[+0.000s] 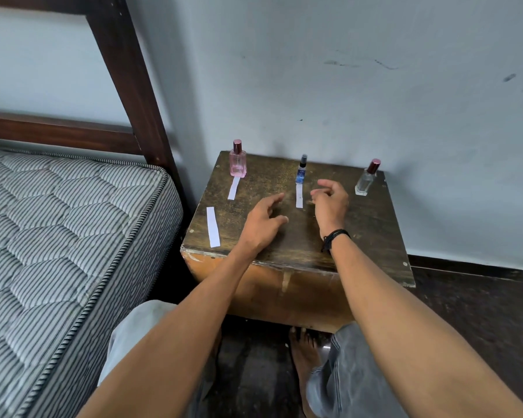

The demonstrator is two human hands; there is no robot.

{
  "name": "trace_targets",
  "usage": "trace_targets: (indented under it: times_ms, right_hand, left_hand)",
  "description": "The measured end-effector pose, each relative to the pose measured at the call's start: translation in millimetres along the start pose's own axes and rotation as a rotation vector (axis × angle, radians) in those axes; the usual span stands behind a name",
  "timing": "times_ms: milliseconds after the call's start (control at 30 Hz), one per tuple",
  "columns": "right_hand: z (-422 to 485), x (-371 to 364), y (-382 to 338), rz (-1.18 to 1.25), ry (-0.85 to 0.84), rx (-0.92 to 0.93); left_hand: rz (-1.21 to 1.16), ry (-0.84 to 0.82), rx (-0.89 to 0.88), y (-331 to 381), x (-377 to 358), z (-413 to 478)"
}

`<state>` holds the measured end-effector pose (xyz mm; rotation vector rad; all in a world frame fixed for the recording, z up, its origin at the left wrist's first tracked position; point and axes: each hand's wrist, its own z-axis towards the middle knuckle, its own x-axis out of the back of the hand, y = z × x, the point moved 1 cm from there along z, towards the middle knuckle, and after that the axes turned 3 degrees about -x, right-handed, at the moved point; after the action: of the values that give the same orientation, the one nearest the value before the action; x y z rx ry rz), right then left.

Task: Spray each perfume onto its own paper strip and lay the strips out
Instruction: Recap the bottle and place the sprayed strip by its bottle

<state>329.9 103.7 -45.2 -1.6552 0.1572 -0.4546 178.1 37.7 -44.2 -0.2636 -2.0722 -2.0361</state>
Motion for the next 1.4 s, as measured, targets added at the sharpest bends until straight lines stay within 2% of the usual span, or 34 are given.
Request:
trace_targets:
  times_ms: [167,300,533,767,967,1033,1167,1300,1400]
  right_hand:
    - [-30,4,5,-0.014,-0.05,-0.018]
    - [-53,0,4,-0.07,-0.117,-0.056]
    - [-93,-25,-3,-0.295,-0.362,0.18]
    - [-110,-43,-9,-0.48,-0.569,0.437]
    - [-120,-70,-3,-0.547,-0.756,0.528]
    - [-122,-77,-3,-0.59,-0.787,0.568]
    - [-123,-91,-3,-0.671,-0.773,0.617]
    - [-118,-94,-4,-0.701,-0.766,0.603]
    - [-117,-95,-5,-0.703,-0.744,0.575]
  left_hand:
    - [-0.073,0.043,-0.014,4,16,-24]
    - [-0.074,0.167,-0.053,10,40,-30]
    - [-0.039,0.466,-0.048,-2,81,-34]
    - [-0.042,0.578,0.016,-1,105,-27]
    - [-0.056,0.667,0.056,-4,136,-17]
    - [-0.066,0.643,0.068,-4,141,-18]
    - [-0.033,0.473,0.108,-7,155,-16]
    - [0.195,0.397,0.057,-6,163,-14]
    - [0.344,0.256,0.067,-6,166,-14]
